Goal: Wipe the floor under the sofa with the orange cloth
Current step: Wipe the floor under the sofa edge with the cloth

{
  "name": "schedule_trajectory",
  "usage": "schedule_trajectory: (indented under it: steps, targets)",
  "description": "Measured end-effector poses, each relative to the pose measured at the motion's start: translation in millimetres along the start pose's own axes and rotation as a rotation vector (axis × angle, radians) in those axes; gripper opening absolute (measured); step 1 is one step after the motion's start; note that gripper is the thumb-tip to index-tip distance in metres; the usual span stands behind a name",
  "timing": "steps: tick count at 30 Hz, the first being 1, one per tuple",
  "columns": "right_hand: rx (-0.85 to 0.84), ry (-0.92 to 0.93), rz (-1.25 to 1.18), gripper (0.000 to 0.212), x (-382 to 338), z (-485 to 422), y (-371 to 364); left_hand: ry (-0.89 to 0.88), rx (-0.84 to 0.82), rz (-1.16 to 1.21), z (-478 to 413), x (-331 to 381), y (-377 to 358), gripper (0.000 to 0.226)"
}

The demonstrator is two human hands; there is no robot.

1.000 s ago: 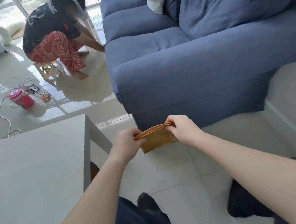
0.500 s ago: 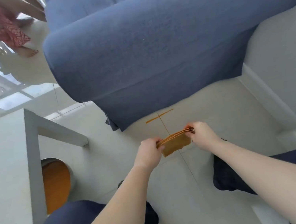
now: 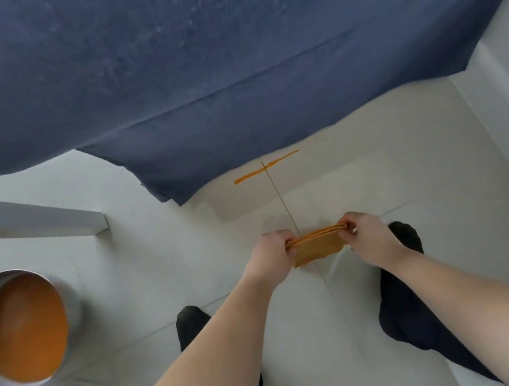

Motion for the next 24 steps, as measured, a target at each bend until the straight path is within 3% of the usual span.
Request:
schedule_trajectory:
  steps: [11,15,18,21,24]
  targets:
    - [0.126,-0.016,0.021,0.014,10,-112,3,0.010,0.121,0.076,-114,-12,20,0.017]
    - [0.275,0.152,0.080,0.034,-14,-114,-5,0.029,0.218,0.079,-118,-30,37,0.022]
    - [0.172,0.297,0.181,0.055,-24,-102,-46,0.042,0.321,-0.026,-97,-60,42,0.024]
    - [-0.053,0.277,0.308,0.072,-8,-97,-97,0.097,0.365,-0.216,-72,-100,37,0.056]
    - [-0.182,0.201,0.465,0.075,13,-99,-125,0.255,0.227,-0.371,-55,-146,20,0.109]
Point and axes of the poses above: each hand's wrist, its own z-axis away from the middle knuckle, its own y-axis out of the back of the hand, x = y × z, the point moved 7 cm from there along -z, towards the middle knuckle, and after that the axes turned 7 degrees about -z, right-handed, at the moved point
